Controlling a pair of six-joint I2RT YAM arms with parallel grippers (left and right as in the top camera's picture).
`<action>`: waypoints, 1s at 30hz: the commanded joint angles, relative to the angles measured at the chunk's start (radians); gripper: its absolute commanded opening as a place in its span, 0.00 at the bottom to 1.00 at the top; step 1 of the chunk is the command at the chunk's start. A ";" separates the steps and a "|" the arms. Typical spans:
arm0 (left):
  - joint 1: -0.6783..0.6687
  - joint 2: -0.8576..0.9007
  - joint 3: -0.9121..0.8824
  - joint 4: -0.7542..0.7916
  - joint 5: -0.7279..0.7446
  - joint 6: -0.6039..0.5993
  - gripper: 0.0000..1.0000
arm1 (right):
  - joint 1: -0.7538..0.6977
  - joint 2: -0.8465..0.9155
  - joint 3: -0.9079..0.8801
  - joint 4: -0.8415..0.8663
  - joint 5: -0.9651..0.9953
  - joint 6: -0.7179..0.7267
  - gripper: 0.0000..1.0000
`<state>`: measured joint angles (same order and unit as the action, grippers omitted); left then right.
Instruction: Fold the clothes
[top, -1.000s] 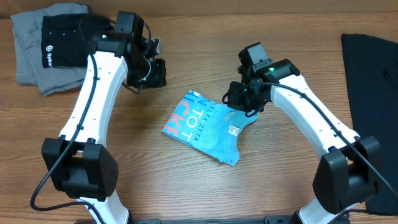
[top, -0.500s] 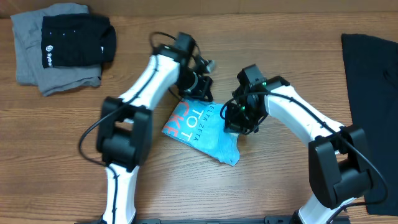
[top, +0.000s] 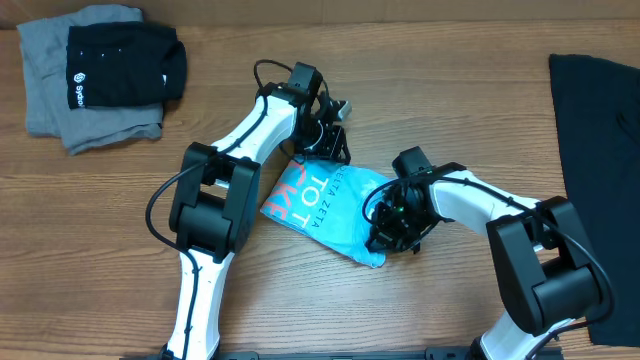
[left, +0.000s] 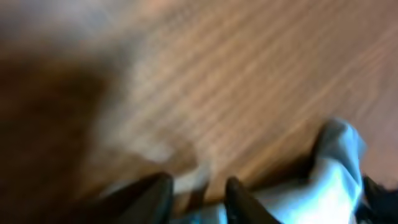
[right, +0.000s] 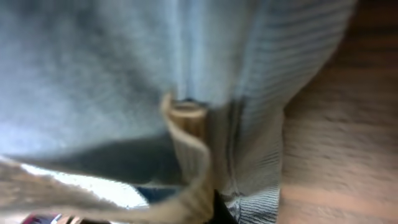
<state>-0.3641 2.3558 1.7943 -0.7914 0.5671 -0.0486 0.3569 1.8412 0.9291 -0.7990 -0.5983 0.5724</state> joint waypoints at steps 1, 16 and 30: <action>0.032 0.032 -0.002 0.023 -0.193 0.010 0.38 | -0.010 0.010 -0.043 -0.031 0.177 0.063 0.04; 0.145 0.030 0.474 -0.417 -0.252 0.012 0.47 | -0.130 -0.037 0.116 -0.242 0.463 0.087 0.04; 0.124 0.022 0.504 -0.898 0.002 0.191 0.72 | -0.216 -0.069 0.444 -0.357 0.546 -0.001 1.00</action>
<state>-0.1944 2.3886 2.3081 -1.6569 0.4786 0.0830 0.1516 1.8015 1.3098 -1.1538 -0.0834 0.5838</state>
